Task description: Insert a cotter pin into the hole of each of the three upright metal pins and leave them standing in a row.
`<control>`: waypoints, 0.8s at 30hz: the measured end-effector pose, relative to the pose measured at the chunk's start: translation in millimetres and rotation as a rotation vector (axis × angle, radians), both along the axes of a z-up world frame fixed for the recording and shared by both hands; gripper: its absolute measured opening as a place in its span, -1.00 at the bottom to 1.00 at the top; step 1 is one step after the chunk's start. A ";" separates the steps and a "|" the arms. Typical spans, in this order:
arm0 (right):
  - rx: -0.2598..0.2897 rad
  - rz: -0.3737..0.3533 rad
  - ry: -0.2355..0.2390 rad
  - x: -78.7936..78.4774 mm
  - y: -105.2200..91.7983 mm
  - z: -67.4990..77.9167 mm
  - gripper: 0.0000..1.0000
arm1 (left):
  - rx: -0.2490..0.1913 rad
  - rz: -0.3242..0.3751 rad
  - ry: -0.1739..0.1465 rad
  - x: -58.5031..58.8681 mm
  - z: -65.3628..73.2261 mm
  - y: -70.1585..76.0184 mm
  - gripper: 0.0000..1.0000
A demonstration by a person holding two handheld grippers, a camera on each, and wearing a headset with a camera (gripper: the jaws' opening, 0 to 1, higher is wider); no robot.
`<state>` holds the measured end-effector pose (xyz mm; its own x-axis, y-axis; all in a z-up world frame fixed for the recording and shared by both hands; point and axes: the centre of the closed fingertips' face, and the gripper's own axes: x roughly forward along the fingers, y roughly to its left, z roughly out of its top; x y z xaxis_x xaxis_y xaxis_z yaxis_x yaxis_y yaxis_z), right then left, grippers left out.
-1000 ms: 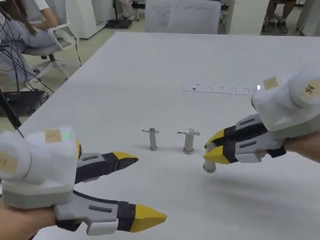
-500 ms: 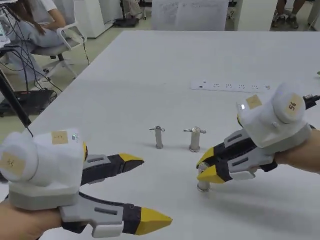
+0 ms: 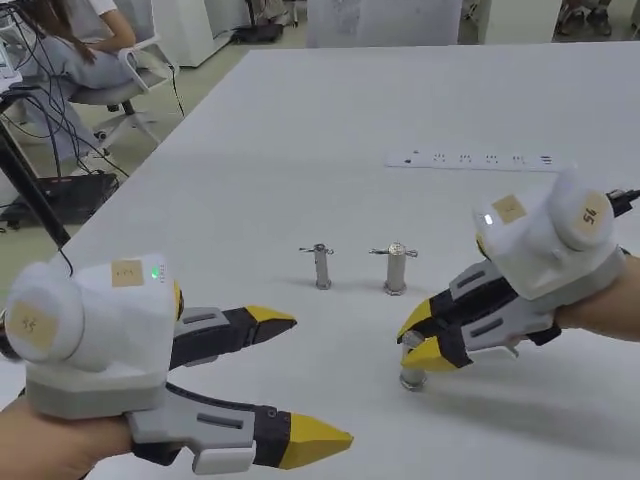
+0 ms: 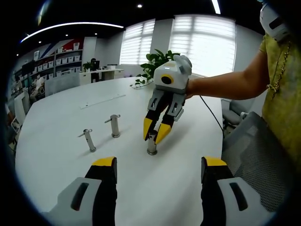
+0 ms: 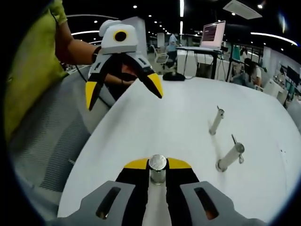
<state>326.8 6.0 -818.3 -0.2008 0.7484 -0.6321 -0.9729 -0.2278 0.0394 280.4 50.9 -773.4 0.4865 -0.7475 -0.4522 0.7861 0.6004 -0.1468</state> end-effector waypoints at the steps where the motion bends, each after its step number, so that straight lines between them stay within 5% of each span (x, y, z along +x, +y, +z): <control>1: 0.007 0.004 0.003 -0.5 0.2 0.6 -0.76 | 0.000 -0.001 0.002 -0.1 -0.2 -0.2 0.44; 9: 0.012 0.055 -0.019 -1.9 -0.4 -0.3 -0.73 | 0.009 -0.007 0.008 -0.1 -1.3 -1.8 0.43; 24: -0.005 0.024 -0.026 -0.6 -2.7 -2.0 -0.59 | 0.013 -0.016 0.011 -1.7 -0.1 -4.4 0.40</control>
